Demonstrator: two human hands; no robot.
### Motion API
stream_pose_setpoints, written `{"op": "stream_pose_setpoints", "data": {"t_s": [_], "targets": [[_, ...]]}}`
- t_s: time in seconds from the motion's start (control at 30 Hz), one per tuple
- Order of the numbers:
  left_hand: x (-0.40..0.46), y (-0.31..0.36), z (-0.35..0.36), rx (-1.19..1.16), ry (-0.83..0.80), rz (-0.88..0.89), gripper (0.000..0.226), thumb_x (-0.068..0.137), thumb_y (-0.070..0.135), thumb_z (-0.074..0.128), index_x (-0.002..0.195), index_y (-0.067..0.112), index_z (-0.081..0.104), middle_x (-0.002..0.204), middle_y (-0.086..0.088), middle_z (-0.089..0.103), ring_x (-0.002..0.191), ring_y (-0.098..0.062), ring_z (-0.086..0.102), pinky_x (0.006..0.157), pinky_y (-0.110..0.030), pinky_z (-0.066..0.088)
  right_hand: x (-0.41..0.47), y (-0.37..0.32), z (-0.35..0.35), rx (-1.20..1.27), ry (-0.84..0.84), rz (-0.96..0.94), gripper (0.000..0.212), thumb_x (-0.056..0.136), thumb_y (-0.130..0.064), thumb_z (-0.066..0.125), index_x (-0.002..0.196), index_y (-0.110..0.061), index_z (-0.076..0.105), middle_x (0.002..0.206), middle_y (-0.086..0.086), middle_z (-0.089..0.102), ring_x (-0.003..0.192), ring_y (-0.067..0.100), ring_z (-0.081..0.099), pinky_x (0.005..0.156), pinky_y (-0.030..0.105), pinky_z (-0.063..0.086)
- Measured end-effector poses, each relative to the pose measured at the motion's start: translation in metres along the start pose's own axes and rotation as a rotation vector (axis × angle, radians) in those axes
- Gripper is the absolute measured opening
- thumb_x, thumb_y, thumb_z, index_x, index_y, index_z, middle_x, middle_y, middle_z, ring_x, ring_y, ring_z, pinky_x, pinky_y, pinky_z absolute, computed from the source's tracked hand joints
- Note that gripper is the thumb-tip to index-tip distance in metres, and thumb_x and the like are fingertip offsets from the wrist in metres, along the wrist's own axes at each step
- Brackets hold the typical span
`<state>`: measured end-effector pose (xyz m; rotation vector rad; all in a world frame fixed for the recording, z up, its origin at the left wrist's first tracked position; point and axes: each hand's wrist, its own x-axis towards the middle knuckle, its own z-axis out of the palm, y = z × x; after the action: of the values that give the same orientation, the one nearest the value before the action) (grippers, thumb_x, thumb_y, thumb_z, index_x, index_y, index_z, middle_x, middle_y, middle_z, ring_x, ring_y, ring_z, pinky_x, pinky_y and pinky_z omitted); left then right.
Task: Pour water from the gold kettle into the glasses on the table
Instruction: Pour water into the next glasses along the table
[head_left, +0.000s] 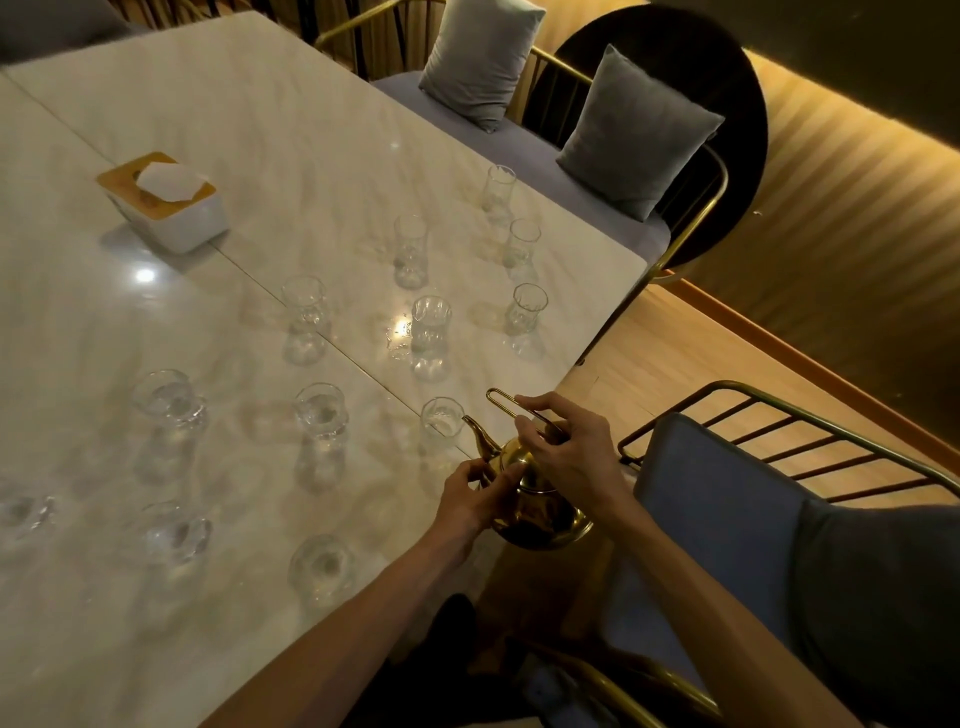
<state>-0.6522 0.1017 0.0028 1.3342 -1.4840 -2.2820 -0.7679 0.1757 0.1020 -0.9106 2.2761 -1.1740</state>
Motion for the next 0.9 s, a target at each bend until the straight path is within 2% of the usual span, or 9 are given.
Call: {"op": "stream_pose_setpoints", "data": {"t_s": [0.13,0.23,0.37,0.43,0.63,0.9], "targets": [[0.000,0.002,0.004,-0.033,0.007,-0.018,0.103,0.043,0.081,0.078,0.122,0.017,0.060,0.127,-0.006,0.059,0.106,-0.029,0.067,0.083,-0.048,0.061,0.007,0.001,0.000,-0.020,-0.023,-0.020,0.021,0.094,-0.036,0.068,0.115,-0.040,0.068,0.064,0.007,0.063,0.060,0.026,0.061,0.061,0.048,0.056],[0.000,0.003,0.005,-0.072,0.009,-0.036,0.104,0.045,0.080,0.079,0.124,0.014,0.060,0.128,-0.006,0.059,0.103,-0.028,0.068,0.077,-0.045,0.062,0.012,-0.002,0.000,-0.059,-0.035,-0.039,0.022,0.095,-0.036,0.067,0.117,-0.038,0.068,0.059,0.003,0.057,0.053,0.016,0.052,0.059,0.047,0.053],[0.000,0.005,0.007,-0.110,-0.004,-0.058,0.082,0.064,0.062,0.075,0.126,0.011,0.059,0.126,-0.008,0.061,0.098,-0.025,0.069,0.073,-0.042,0.062,0.017,-0.006,0.001,-0.084,-0.052,-0.046,0.022,0.095,-0.032,0.067,0.118,-0.032,0.069,0.054,-0.001,0.051,0.051,0.013,0.048,0.056,0.042,0.050],[0.001,0.004,0.007,-0.118,-0.013,-0.070,0.079,0.066,0.061,0.074,0.126,0.011,0.060,0.124,-0.009,0.062,0.099,-0.024,0.069,0.071,-0.039,0.062,0.020,-0.007,0.002,-0.093,-0.062,-0.045,0.022,0.095,-0.033,0.067,0.117,-0.033,0.069,0.053,-0.002,0.050,0.050,0.011,0.046,0.054,0.040,0.049],[0.002,0.003,0.005,-0.153,-0.030,-0.119,0.078,0.065,0.062,0.076,0.124,0.013,0.061,0.119,-0.008,0.067,0.104,-0.028,0.068,0.090,-0.057,0.057,0.026,-0.011,0.004,-0.135,-0.083,-0.046,0.022,0.095,-0.032,0.067,0.117,-0.031,0.070,0.049,-0.007,0.048,0.047,0.006,0.043,0.054,0.027,0.042],[0.002,0.005,0.003,-0.190,-0.068,-0.150,0.070,0.071,0.056,0.077,0.121,0.011,0.062,0.116,-0.011,0.070,0.105,-0.032,0.068,0.094,-0.060,0.054,0.034,-0.017,0.006,-0.197,-0.109,-0.064,0.023,0.095,-0.034,0.066,0.118,-0.030,0.071,0.054,-0.009,0.054,0.044,0.004,0.046,0.050,0.016,0.037]]}}
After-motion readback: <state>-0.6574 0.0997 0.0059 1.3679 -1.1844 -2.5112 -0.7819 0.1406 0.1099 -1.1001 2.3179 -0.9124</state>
